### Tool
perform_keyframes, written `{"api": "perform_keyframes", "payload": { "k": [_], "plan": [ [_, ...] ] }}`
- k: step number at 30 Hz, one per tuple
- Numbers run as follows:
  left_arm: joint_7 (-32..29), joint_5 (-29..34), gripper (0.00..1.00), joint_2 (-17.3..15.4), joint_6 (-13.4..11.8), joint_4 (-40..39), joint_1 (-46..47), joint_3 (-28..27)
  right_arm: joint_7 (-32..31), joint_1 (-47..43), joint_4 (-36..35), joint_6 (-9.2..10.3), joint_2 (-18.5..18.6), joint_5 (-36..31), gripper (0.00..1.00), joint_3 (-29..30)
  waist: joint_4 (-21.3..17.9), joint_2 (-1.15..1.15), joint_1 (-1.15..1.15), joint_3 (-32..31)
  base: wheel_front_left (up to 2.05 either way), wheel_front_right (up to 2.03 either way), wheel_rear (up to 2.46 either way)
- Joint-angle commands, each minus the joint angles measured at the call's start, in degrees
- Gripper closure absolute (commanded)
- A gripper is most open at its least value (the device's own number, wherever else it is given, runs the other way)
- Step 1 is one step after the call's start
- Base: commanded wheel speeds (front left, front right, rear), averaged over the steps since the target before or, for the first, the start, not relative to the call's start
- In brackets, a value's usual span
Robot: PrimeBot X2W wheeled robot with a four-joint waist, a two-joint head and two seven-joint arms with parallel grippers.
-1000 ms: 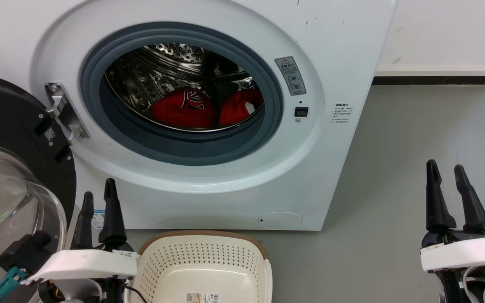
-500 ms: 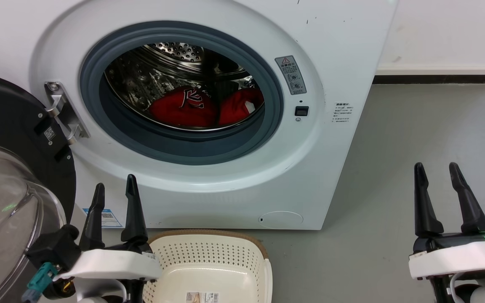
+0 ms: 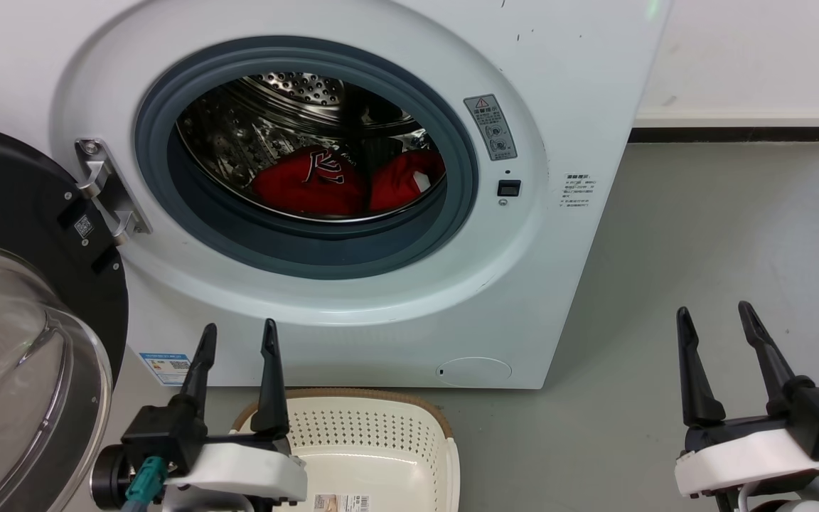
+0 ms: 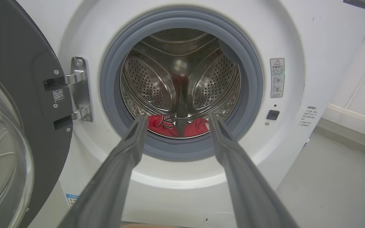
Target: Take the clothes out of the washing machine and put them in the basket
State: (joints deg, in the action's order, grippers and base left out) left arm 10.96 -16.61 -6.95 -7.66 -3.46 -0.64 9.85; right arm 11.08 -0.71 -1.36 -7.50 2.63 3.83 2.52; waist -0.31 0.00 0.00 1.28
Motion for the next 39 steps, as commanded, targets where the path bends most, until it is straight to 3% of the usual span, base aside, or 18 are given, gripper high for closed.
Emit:
{"api": "perform_keyframes", "payload": {
  "k": [1,13,20,25,29,39],
  "plan": [
    [0.58,1.28,0.0,-0.46,-0.25,0.16,-0.06,0.54,0.47,-0.05,0.02,0.02,0.29,-1.74,0.0,-0.15,0.01,0.0,0.0,-0.02,0.0,0.0,0.0],
    [2.06,5.43,0.0,0.69,2.49,4.12,-0.83,0.0,1.91,-0.34,0.69,0.02,0.33,-8.31,0.0,-0.52,-0.11,0.0,0.0,-0.08,0.0,0.0,0.0],
    [2.97,11.24,0.0,0.24,0.8,4.46,-1.01,1.06,2.73,-0.56,0.38,0.02,0.35,-12.14,0.0,-0.64,-0.26,0.0,0.0,-0.17,0.0,0.0,0.0],
    [3.41,12.05,0.0,0.79,0.13,4.65,-1.45,0.77,3.26,-1.02,1.75,0.02,0.35,-10.17,0.0,-0.24,-0.24,0.0,0.0,-0.3,0.0,0.0,0.0],
    [3.89,13.08,0.0,1.16,0.85,5.04,-2.04,0.09,3.78,-1.37,4.15,0.03,0.35,-7.09,0.0,0.07,-0.21,0.0,0.0,-0.43,0.0,0.0,0.0],
    [4.27,15.42,0.0,1.88,2.83,6.92,-2.0,-0.78,4.16,-0.63,6.22,0.03,0.33,-7.64,0.0,-0.73,-0.24,0.0,0.0,-0.39,0.0,0.0,0.0]
  ]
}}
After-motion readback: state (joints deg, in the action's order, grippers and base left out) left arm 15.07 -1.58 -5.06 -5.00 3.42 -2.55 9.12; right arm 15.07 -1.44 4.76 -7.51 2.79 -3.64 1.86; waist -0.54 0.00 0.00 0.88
